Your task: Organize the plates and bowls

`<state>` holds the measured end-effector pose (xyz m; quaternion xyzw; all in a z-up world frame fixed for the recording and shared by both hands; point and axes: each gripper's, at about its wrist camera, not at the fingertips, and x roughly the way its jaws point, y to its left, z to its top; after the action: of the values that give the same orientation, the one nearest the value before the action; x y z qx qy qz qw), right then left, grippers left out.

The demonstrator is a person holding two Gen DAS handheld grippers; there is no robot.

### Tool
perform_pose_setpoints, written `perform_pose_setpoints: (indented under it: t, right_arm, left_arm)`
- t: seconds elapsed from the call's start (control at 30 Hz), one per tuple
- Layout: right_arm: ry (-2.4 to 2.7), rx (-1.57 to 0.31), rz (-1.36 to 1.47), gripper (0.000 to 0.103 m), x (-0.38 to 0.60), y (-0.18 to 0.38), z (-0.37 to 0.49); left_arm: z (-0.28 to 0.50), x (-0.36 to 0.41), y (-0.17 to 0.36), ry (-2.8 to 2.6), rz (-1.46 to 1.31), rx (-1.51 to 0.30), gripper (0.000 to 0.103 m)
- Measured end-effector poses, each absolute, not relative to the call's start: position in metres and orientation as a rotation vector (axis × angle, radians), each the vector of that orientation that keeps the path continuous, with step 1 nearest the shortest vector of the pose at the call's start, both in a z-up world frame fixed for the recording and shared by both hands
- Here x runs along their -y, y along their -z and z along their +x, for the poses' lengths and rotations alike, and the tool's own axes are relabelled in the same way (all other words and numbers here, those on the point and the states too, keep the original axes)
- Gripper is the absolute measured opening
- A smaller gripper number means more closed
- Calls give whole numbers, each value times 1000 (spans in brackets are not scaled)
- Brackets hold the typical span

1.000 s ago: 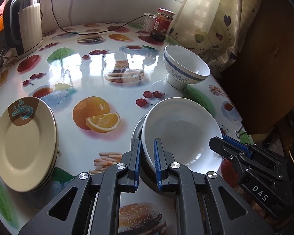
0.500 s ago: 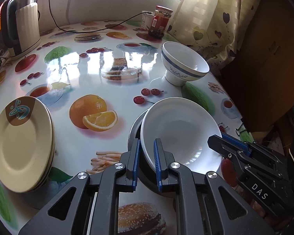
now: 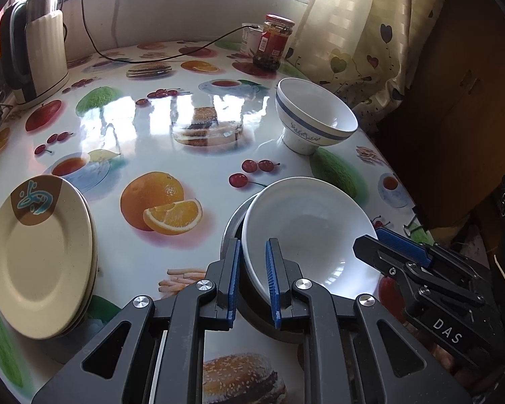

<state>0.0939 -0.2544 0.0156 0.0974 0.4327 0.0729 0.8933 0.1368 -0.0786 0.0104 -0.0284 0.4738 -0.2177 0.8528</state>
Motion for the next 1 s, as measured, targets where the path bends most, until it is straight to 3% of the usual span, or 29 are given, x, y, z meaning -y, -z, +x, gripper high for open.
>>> perform_pose_setpoints:
  t: [0.2, 1.0]
  right_arm:
    - [-133, -887, 218, 37, 260, -19, 98]
    - [-33, -822, 199, 44, 310, -44, 157]
  left_arm:
    - [140, 80, -20, 459, -41, -949, 19]
    - [212, 98, -41, 499, -58, -926, 20]
